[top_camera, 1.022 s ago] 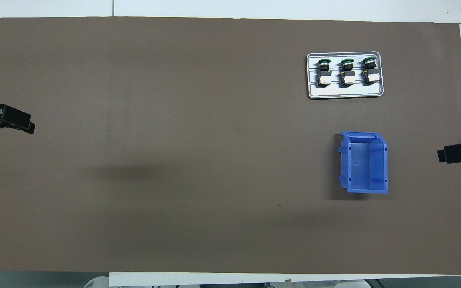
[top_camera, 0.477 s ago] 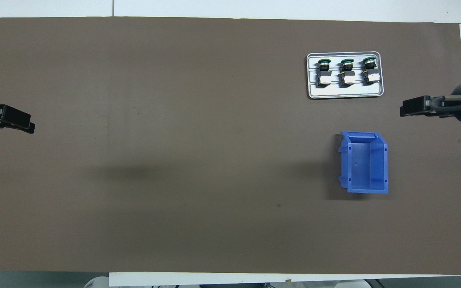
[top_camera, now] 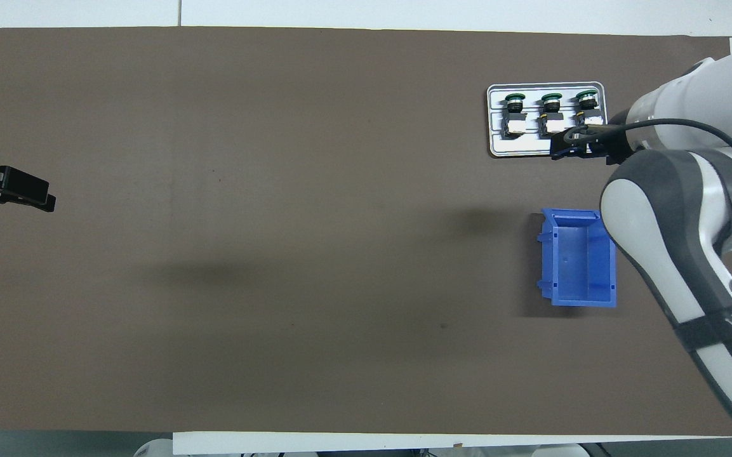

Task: Place and press button with both arms
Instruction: 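Reach the right gripper over the metal tray to a green item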

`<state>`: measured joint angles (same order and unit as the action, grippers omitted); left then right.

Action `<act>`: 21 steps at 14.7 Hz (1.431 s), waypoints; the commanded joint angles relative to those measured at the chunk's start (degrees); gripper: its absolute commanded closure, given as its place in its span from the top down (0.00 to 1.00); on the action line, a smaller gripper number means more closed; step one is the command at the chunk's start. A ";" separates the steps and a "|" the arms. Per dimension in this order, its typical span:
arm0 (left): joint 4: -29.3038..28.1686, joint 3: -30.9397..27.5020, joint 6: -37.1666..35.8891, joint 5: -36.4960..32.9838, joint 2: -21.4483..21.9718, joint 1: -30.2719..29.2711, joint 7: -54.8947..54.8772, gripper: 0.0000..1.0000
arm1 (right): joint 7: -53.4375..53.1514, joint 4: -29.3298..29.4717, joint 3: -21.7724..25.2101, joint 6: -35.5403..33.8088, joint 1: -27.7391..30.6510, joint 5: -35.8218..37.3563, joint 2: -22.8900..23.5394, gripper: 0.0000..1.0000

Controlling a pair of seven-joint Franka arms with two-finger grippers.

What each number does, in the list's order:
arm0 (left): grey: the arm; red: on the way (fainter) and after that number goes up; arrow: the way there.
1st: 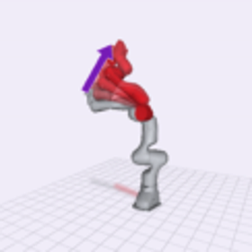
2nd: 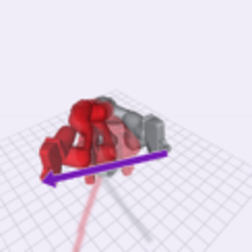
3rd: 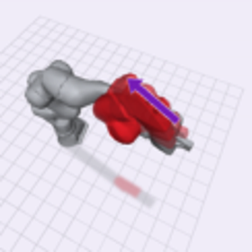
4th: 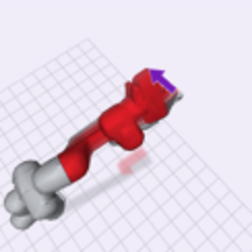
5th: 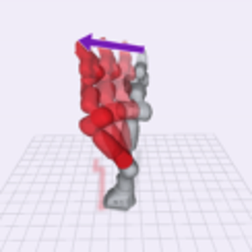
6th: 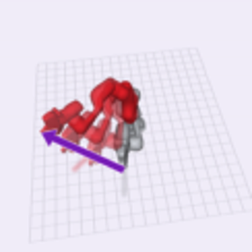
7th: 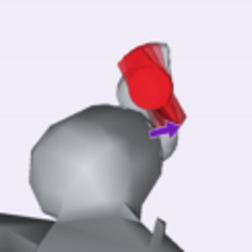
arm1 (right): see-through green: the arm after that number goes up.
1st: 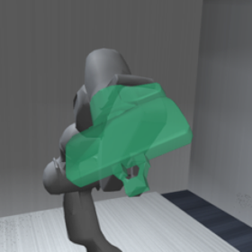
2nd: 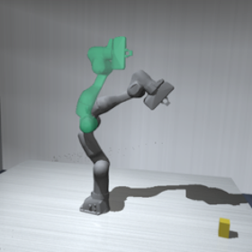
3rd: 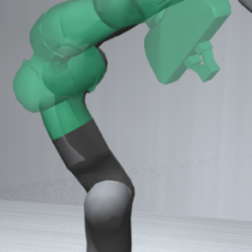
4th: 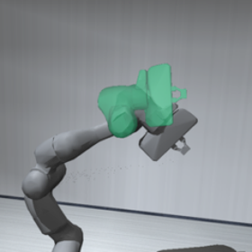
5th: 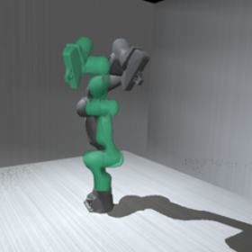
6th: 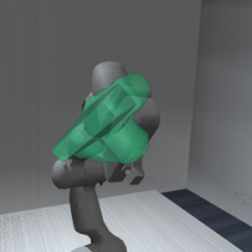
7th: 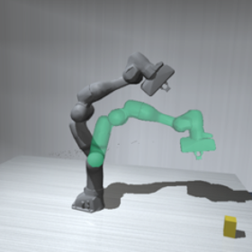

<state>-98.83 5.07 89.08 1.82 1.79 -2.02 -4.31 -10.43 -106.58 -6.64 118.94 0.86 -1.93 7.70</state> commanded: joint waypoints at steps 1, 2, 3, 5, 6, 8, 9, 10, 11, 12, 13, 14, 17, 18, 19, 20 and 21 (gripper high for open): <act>-1.27 0.29 0.21 -0.51 1.37 -0.62 -0.70 1.00 | 3.46 0.41 -0.65 2.25 0.72 0.61 3.19 0.93; -1.27 0.29 0.21 -0.51 1.37 -0.62 -0.70 1.00 | 5.23 0.58 -0.57 3.30 1.07 1.22 4.25 0.93; -1.27 0.29 0.21 -0.51 1.37 -0.62 -0.70 1.00 | 6.20 0.50 -0.57 5.49 1.33 1.57 5.39 0.93; -1.27 0.29 0.21 -0.51 1.37 -0.62 -0.70 1.00 | 6.74 0.67 -0.57 9.53 1.07 1.67 7.76 0.93; -1.27 0.29 0.21 -0.51 1.37 -0.62 -0.70 1.00 | 6.74 0.85 -0.57 11.20 0.81 1.67 8.90 0.93; -1.27 0.29 0.13 -0.51 1.37 -0.62 -0.70 1.00 | 6.65 1.29 -0.57 15.59 0.63 3.15 11.98 0.93; -1.27 0.29 0.13 -0.51 1.37 -0.62 -0.70 1.00 | 6.65 1.64 -0.57 18.14 0.72 4.64 13.21 0.93; -1.27 0.29 0.21 -0.51 1.37 -0.62 -0.70 1.00 | 6.74 2.77 -0.57 18.51 0.72 5.44 14.18 0.93; -1.27 0.29 0.21 -0.51 1.37 -0.62 -0.70 1.00 | 6.74 3.22 -0.57 18.52 0.72 5.62 14.62 0.93; -1.27 0.29 0.13 -0.51 1.37 -0.62 -0.70 1.00 | 6.74 3.22 -0.57 18.86 0.72 5.62 15.15 0.93; -1.27 0.29 0.13 -0.51 1.37 -0.62 -0.70 1.00 | 6.65 3.92 -0.65 19.04 0.72 5.62 16.03 0.93; -1.27 0.29 0.13 -0.51 1.37 -0.62 -0.70 1.00 | 6.65 4.88 -0.65 19.83 0.63 5.71 16.90 0.93; -1.27 0.29 0.21 -0.51 1.37 -0.62 -0.70 1.00 | 6.74 7.96 -0.74 14.77 -0.25 5.53 17.70 0.91; -1.27 0.29 0.21 -0.51 1.37 -0.62 -0.70 1.00 | 6.57 10.23 -1.44 9.34 0.10 4.92 18.57 0.91; -1.27 0.29 0.13 -0.51 1.37 -0.62 -0.70 1.00 | 6.48 14.60 -2.05 2.50 0.28 4.83 19.80 0.91; -1.27 0.29 0.13 -0.51 1.37 -0.62 -0.70 1.00 | 6.39 17.26 -2.23 -1.66 0.37 4.83 20.51 0.90; -1.27 0.29 0.13 -0.51 1.37 -0.62 -0.70 1.00 | 6.39 17.98 -2.32 -2.39 0.54 4.83 20.86 0.90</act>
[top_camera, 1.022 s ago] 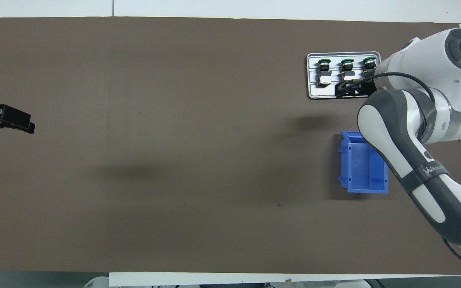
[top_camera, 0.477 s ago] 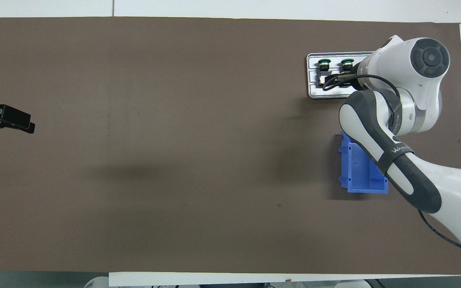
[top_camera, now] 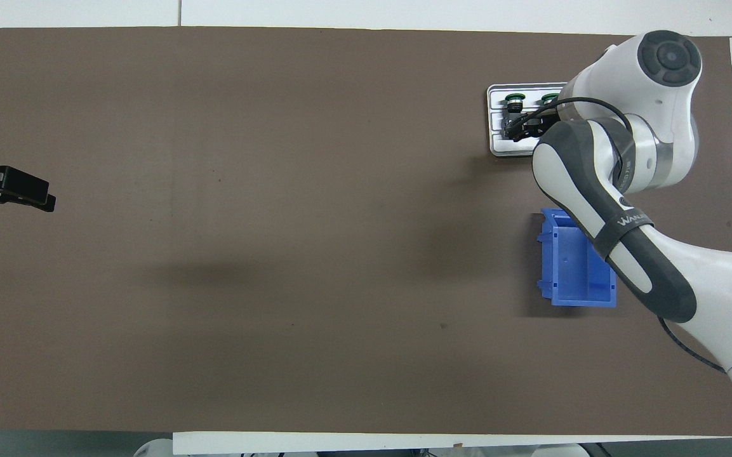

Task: Place and press button with both arms
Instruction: 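Reach the right gripper over the metal tray to a green item, then grasp the green item with the right gripper and lift it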

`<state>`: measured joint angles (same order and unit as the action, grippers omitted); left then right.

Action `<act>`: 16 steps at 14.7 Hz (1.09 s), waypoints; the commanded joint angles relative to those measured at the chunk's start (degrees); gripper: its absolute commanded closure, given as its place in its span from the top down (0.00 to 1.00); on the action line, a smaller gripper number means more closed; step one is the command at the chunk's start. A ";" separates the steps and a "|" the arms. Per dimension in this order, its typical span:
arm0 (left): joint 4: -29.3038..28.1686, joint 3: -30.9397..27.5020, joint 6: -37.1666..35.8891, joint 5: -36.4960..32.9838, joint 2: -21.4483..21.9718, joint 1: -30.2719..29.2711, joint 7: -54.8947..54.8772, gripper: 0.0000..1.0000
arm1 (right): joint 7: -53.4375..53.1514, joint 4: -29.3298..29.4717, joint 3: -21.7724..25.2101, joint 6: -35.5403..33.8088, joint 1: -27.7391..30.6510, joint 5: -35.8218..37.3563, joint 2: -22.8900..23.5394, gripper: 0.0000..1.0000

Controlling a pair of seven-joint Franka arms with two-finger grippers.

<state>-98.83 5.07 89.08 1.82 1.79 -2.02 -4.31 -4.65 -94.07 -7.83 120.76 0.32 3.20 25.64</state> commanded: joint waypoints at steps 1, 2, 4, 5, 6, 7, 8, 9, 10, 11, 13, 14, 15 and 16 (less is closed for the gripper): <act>-1.27 0.29 0.21 -0.51 1.37 -0.62 -0.70 1.00 | 0.60 5.73 -1.14 -4.48 1.26 0.14 3.36 0.90; -1.27 0.29 0.13 -0.51 1.37 -0.62 -0.70 1.00 | 0.52 5.82 -1.22 -4.13 1.35 0.32 4.50 0.90; -1.27 0.29 0.22 -0.51 1.37 -0.62 -0.70 1.00 | 0.43 5.82 -1.49 -1.94 1.26 0.41 6.43 0.90; -1.27 0.29 0.22 -0.51 1.37 -0.62 -0.70 1.00 | 0.43 5.91 -1.58 -1.67 1.35 0.41 6.88 0.90; -1.27 0.29 0.22 -0.51 1.37 -0.62 -0.70 1.00 | 0.43 5.91 -1.58 -1.67 1.26 0.41 7.49 0.90; -1.27 0.29 0.22 -0.51 1.37 -0.62 -0.70 1.00 | 0.34 6.00 -1.58 -1.58 1.26 0.41 7.84 0.90; -1.27 0.29 0.22 -0.51 1.37 -0.62 -0.70 1.00 | 0.34 6.00 -1.58 -1.32 1.17 0.41 7.85 0.90; -1.27 0.29 0.22 -0.51 1.37 -0.62 -0.70 1.00 | 0.25 6.00 -1.58 -1.23 1.00 0.41 7.85 0.90; -1.27 0.29 0.22 -0.51 1.37 -0.62 -0.70 1.00 | 0.08 6.00 -1.58 -1.23 1.00 0.49 7.76 0.90; -1.27 0.29 0.13 -0.51 1.37 -0.62 -0.70 1.00 | 0.08 6.26 -1.58 -1.23 1.00 0.58 7.85 0.90; -1.27 0.29 0.22 -0.51 1.37 -0.62 -0.70 1.00 | 0.16 9.59 -1.58 -1.93 0.82 2.85 8.02 0.90; -1.27 0.29 0.13 -0.51 1.37 -0.62 -0.70 1.00 | 0.16 10.12 -1.49 -1.49 0.65 3.56 8.11 0.90; -1.27 0.29 0.21 -0.51 1.37 -0.62 -0.70 1.00 | 0.08 10.13 -1.49 -1.23 0.64 3.74 8.20 0.90; -1.27 0.29 0.22 -0.51 1.37 -0.62 -0.70 1.00 | 0.16 10.30 -1.31 -1.05 0.64 3.83 8.72 0.90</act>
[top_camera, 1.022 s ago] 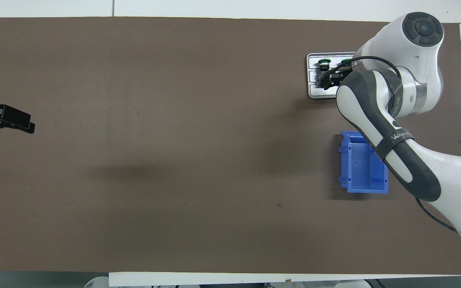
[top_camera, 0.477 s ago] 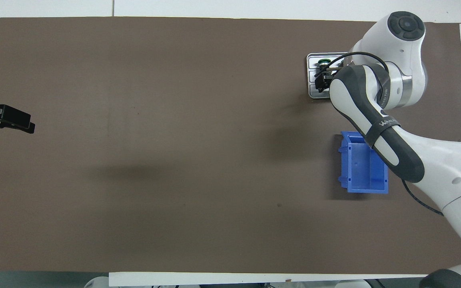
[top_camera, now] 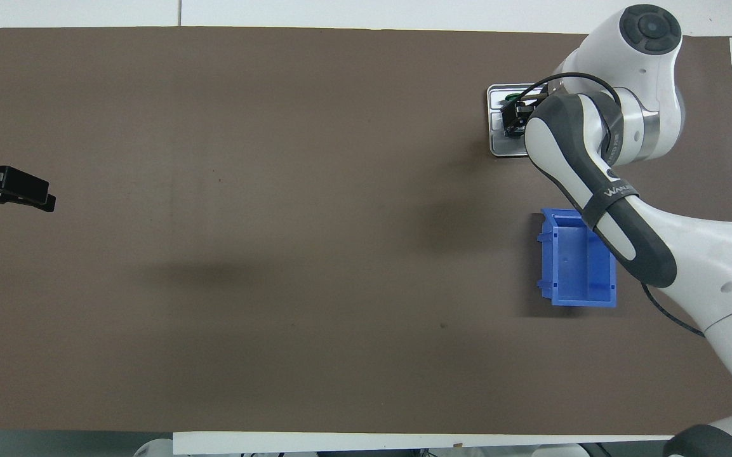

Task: Place and press button with both arms
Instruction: 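Grasp the green item with the right gripper and lift it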

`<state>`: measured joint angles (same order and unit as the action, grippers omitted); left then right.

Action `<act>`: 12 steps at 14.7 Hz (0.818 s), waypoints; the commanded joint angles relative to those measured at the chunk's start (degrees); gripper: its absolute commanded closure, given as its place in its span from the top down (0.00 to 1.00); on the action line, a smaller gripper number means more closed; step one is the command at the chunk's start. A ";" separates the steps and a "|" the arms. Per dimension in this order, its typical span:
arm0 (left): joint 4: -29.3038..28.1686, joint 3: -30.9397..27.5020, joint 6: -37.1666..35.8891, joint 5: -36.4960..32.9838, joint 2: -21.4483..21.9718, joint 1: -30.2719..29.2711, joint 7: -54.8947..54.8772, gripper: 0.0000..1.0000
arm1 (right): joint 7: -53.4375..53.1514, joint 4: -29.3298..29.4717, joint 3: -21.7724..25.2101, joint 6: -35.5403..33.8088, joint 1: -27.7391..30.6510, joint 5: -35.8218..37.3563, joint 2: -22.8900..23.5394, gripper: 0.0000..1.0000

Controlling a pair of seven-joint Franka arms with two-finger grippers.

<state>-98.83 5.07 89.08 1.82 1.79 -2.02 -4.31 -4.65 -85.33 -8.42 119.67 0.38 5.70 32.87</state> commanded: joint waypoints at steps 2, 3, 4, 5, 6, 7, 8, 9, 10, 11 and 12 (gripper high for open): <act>-1.27 0.29 0.22 -0.51 1.37 -0.62 -0.70 1.00 | 0.08 4.20 -0.98 2.75 0.58 1.07 2.46 0.90; -1.27 0.29 0.22 -0.51 1.37 -0.62 -0.70 1.00 | 0.08 4.21 -0.99 3.46 0.58 0.98 2.55 0.90; -1.27 0.29 0.22 -0.51 1.37 -0.62 -0.70 1.00 | -0.01 4.56 -1.07 3.82 0.58 0.80 2.81 0.90; -1.27 0.29 0.22 -0.51 1.37 -0.62 -0.70 1.00 | -0.01 4.56 -1.16 4.26 0.49 0.54 3.33 0.90; -1.27 0.29 0.22 -0.51 1.37 -0.62 -0.70 1.00 | -0.19 4.56 -1.68 5.22 0.49 0.36 3.43 0.90; -1.27 0.29 0.22 -0.51 1.37 -0.62 -0.70 1.00 | -0.54 4.65 -2.38 6.01 0.49 0.36 3.95 0.90; -1.27 0.29 0.13 -0.51 1.37 -0.62 -0.70 1.00 | -1.93 4.65 -2.91 8.28 0.49 0.45 5.35 0.90; -1.27 0.29 0.21 -0.51 1.37 -0.62 -0.70 1.00 | -3.25 4.65 -3.18 10.13 0.41 1.15 6.14 0.90; -1.27 0.29 0.22 -0.51 1.37 -0.62 -0.70 1.00 | -3.35 4.56 -3.27 10.76 0.32 1.24 6.41 0.90; -1.27 0.29 0.22 -0.51 1.37 -0.62 -0.70 1.00 | -3.18 4.48 -3.18 10.24 0.41 1.24 6.41 0.90; -1.27 0.29 0.22 -0.51 1.37 -0.62 -0.70 1.00 | -3.18 4.04 -3.18 10.24 0.58 1.33 6.33 0.90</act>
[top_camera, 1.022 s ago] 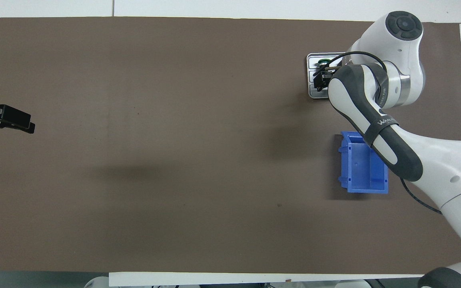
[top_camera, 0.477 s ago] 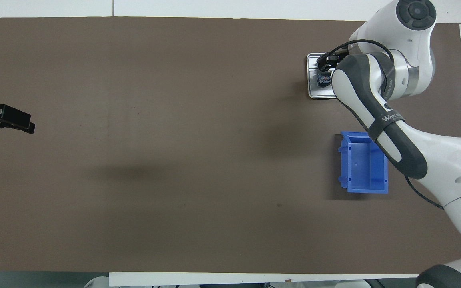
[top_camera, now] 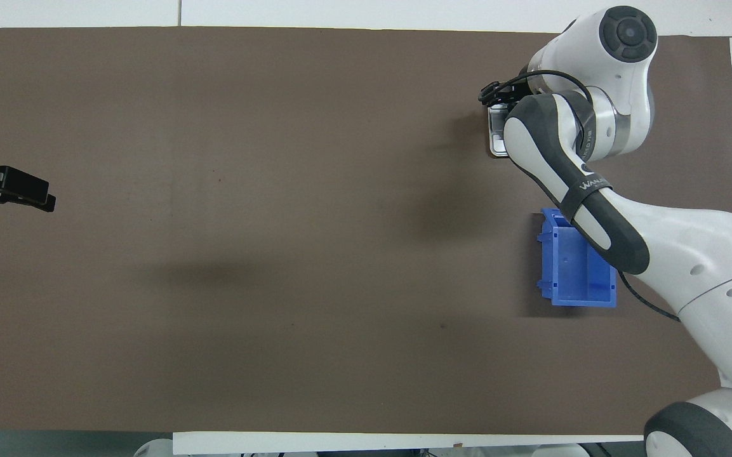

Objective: Place and press button with both arms

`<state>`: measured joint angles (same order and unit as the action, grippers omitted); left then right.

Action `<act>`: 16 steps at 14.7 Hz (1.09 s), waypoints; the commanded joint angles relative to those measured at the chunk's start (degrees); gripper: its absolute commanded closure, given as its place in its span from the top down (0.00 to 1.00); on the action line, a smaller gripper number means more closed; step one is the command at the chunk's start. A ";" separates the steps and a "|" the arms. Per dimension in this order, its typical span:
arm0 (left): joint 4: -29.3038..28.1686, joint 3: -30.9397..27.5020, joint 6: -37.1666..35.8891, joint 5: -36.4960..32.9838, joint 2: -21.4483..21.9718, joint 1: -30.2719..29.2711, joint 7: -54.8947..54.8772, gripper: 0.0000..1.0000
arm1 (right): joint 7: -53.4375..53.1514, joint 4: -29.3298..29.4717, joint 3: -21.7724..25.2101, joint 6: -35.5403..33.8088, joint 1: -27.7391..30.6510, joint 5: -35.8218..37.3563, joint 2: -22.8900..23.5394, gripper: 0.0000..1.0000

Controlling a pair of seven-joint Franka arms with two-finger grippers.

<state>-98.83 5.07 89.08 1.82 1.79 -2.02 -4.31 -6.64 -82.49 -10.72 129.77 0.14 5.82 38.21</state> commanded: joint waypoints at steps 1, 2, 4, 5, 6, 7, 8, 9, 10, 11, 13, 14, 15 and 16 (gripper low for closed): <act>-1.27 0.29 0.13 -0.51 1.37 -0.62 -0.70 1.00 | -1.18 0.93 -0.79 0.13 1.00 1.56 0.99 0.90; -1.27 0.29 0.21 -0.51 1.37 -0.62 -0.70 1.00 | -1.18 0.76 -0.79 0.22 1.09 2.43 1.08 0.90; -1.27 0.29 0.22 -0.51 1.37 -0.62 -0.70 1.00 | -1.00 0.67 -0.79 -0.57 1.44 3.58 0.99 0.90; -1.27 0.29 0.22 -0.51 1.37 -0.62 -0.70 1.00 | -1.00 0.41 -0.79 -0.66 1.53 3.58 0.99 0.90; -1.27 0.29 0.22 -0.51 1.37 -0.62 -0.79 1.00 | -1.00 -0.12 -0.79 -0.40 1.53 3.58 0.90 0.89; -1.27 0.29 0.22 -0.51 1.37 -0.62 -0.70 1.00 | -1.09 -0.39 -0.79 -0.31 1.44 3.58 0.90 0.89; -1.27 0.29 0.13 -0.51 1.37 -0.62 -0.70 1.00 | -1.26 -0.74 -0.79 0.13 1.44 3.58 1.07 0.88; -1.27 0.29 0.13 -0.51 1.37 -0.62 -0.70 1.00 | -1.27 -1.18 -0.79 0.65 1.44 3.58 1.16 0.87; -1.27 0.29 0.13 -0.51 1.37 -0.62 -0.70 1.00 | -1.27 -1.27 -0.79 0.40 1.44 3.58 1.08 0.85; -1.27 0.29 0.13 -0.51 1.37 -0.62 -0.70 1.00 | -1.27 -1.27 -0.79 0.13 1.44 3.58 1.08 0.79; -1.27 0.29 0.13 -0.51 1.37 -0.62 -0.70 1.00 | -1.27 -1.27 -0.79 -0.13 1.44 3.58 1.08 0.64; -1.27 0.29 0.13 -0.51 1.37 -0.62 -0.70 1.00 | -1.27 -1.27 -0.79 -0.31 1.44 3.58 1.08 0.54; -1.27 0.29 0.21 -0.51 1.37 -0.62 -0.70 1.00 | -1.27 -1.27 -0.79 -0.40 1.44 3.58 0.99 0.46; -1.27 0.29 0.13 -0.51 1.37 -0.62 -0.70 1.00 | -1.35 -1.27 -0.79 -0.83 1.35 3.58 0.99 0.40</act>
<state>-98.83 5.07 89.08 1.82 1.79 -2.02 -4.31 -6.65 -83.42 -10.69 129.44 1.02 8.04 39.23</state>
